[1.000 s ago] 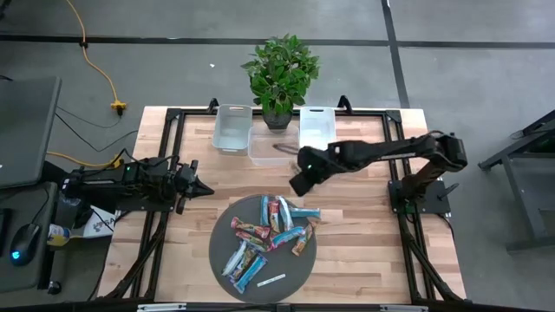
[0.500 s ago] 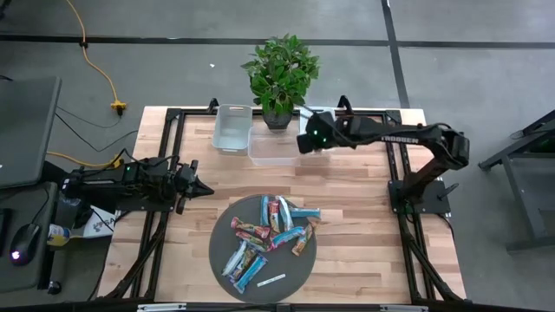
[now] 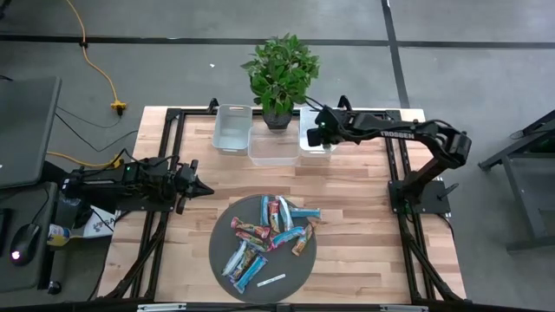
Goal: Pick and place Granola Bars by type
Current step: Put the yellow granola bar into the white bin
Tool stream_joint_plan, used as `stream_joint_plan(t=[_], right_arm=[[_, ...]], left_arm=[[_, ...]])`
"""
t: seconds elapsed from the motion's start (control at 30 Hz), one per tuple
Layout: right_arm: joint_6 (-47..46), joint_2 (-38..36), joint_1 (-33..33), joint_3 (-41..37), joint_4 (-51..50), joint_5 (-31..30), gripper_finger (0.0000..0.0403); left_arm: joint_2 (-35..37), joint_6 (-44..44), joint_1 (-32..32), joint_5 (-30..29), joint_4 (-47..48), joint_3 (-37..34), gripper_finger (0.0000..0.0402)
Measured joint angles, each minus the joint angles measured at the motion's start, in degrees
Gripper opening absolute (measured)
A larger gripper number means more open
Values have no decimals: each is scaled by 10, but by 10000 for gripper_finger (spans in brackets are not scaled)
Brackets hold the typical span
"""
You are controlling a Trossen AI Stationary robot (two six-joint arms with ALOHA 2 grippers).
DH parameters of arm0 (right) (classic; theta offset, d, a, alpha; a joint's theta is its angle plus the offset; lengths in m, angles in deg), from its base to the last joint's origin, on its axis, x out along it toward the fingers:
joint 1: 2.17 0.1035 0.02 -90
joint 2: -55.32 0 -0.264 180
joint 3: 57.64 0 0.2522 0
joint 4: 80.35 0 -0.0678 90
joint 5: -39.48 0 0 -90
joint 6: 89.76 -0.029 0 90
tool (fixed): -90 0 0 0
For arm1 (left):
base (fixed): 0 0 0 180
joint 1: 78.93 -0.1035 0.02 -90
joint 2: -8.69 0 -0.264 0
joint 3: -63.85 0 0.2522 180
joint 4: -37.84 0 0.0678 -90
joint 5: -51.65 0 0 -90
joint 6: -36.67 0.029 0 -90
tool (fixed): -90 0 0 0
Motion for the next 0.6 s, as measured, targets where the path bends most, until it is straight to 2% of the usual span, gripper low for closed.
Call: stream_joint_plan(t=[0.2,0.37,0.6], right_arm=[[0,0,-6,-57,90,19,48],[1,0,-6,-73,94,20,63],[20,0,-6,-74,95,25,104]], left_arm=[[0,0,0,0,0,0,1],[0,0,0,0,0,0,1],[0,0,0,1,0,0,1]])
